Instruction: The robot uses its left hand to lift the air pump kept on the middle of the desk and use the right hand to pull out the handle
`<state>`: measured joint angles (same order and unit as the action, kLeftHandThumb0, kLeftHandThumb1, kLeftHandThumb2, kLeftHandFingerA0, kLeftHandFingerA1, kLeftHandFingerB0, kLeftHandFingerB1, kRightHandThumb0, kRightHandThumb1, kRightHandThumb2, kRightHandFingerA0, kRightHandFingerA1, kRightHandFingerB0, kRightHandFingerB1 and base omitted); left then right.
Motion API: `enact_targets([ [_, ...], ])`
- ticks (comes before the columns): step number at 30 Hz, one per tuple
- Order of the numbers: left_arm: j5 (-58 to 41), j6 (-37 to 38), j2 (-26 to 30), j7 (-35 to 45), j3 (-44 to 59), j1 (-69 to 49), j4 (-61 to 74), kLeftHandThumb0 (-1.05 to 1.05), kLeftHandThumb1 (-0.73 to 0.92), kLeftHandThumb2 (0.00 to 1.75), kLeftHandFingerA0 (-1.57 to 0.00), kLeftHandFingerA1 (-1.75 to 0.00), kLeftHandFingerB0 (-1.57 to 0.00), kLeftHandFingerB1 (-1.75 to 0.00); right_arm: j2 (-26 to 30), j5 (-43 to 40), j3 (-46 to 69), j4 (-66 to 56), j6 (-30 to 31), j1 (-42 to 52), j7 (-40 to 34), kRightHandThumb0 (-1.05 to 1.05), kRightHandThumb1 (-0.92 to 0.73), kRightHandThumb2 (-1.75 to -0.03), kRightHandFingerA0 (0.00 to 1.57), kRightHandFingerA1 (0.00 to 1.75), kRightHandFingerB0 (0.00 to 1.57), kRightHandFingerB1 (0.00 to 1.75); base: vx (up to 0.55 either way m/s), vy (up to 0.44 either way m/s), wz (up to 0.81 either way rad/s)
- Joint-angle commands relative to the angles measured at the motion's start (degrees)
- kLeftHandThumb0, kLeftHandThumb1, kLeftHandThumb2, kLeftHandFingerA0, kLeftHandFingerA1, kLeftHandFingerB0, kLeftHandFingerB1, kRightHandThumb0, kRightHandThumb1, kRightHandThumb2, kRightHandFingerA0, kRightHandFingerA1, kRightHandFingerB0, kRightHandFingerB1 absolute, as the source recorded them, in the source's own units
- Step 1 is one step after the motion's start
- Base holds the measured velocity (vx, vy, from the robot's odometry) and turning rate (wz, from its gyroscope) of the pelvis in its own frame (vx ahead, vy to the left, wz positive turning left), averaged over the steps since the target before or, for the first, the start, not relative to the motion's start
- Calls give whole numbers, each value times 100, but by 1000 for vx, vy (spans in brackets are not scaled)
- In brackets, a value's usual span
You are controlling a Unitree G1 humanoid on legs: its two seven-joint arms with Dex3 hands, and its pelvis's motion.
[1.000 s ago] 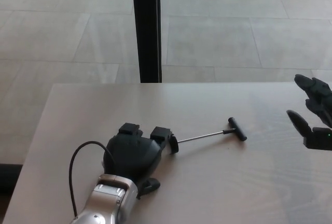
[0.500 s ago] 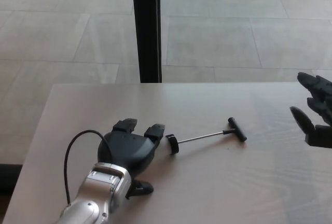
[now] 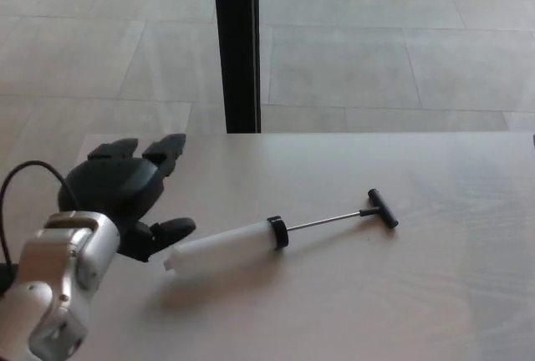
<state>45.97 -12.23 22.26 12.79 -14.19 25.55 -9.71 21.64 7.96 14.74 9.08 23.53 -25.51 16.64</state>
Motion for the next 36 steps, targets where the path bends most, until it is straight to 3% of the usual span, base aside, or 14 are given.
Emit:
enact_targets([
  [1,-4553,-246,455,1437,4634,-787,-351,-90,69,110,-3,-23,-8,-19,1870,-733,1794,1691,-738,97,65,-77,-80,-66,0,6,0,21,0,0,0],
  [4,-4870,-390,779,1296,6114,-1391,-790,-81,67,110,-1,-32,-6,-21,2750,-770,2655,2655,-1004,531,-421,-84,-59,-104,0,21,0,18,0,0,0],
  [5,-4942,-547,717,1203,6354,-1429,-741,-88,83,66,-5,-43,-14,-34,2822,-781,2776,2735,-1010,630,-503,-82,-59,-104,0,24,2,23,0,0,0],
  [10,-5093,-752,713,970,7392,-2311,-1394,-92,66,106,-1,-36,-11,-36,3249,-1062,3861,3571,-1161,1699,-971,-90,-64,-102,0,39,10,16,0,0,0],
  [11,-5139,-459,755,858,7542,-2710,-1954,-89,83,65,0,-52,-9,-38,3248,-1217,4257,3769,-1287,2173,-1061,-84,-61,-101,2,35,7,23,0,0,0],
  [21,-5540,709,217,-648,7669,-2580,-4738,-78,80,65,-9,-58,-15,-40,2310,-1860,5026,4367,-1926,3323,-1777,-40,-40,-102,2,53,0,51,0,0,0],
  [22,-5624,761,99,-982,7828,-2552,-4954,-78,80,64,-14,-62,-21,-41,2192,-1938,5032,4489,-2028,3347,-1745,-86,-61,-99,3,52,0,39,0,0,0],
  [23,-5730,850,4,-1189,7962,-2511,-5091,-74,61,102,-17,-62,-18,-53,2130,-2096,5142,4542,-1942,3310,-1628,-74,-57,-96,2,50,5,34,0,0,0],
  [26,-5505,1090,-217,-1697,7870,-2550,-5317,-71,85,65,-18,-67,-26,-53,1963,-2343,5301,4667,-1925,3274,-1418,-72,-60,-100,1,36,0,26,0,0,0],
  [27,-5189,971,-365,-1879,7617,-2655,-5329,-74,79,61,-31,-150,-42,-76,1785,-2246,5160,4678,-1878,3224,-1529,-78,-62,-101,3,39,1,28,0,0,0],
  [28,-5015,840,-364,-1725,7478,-2716,-5291,-73,78,64,-18,-107,-44,-76,1667,-2224,5105,4665,-1969,3199,-1478,-78,-63,-102,2,38,5,28,0,0,0],
  [29,-4812,513,-376,-1741,7365,-2757,-5150,-78,55,97,-64,-118,-69,-117,1502,-2175,5027,4581,-2073,3170,-1449,-77,-63,-102,1,52,0,34,0,0,0],
  [31,-4542,-193,-405,-1553,7219,-2821,-4714,-69,78,61,-36,-123,-48,-127,1176,-2068,4932,4271,-1884,3088,-1638,-73,-82,-64,7,45,10,30,0,0,0],
  [36,-4721,-306,-464,-1039,7428,-2705,-4746,-59,74,62,-22,-64,-29,-46,575,-2286,5051,4398,-1756,2637,-1767,-69,-64,-94,14,56,11,44,0,0,0],
])
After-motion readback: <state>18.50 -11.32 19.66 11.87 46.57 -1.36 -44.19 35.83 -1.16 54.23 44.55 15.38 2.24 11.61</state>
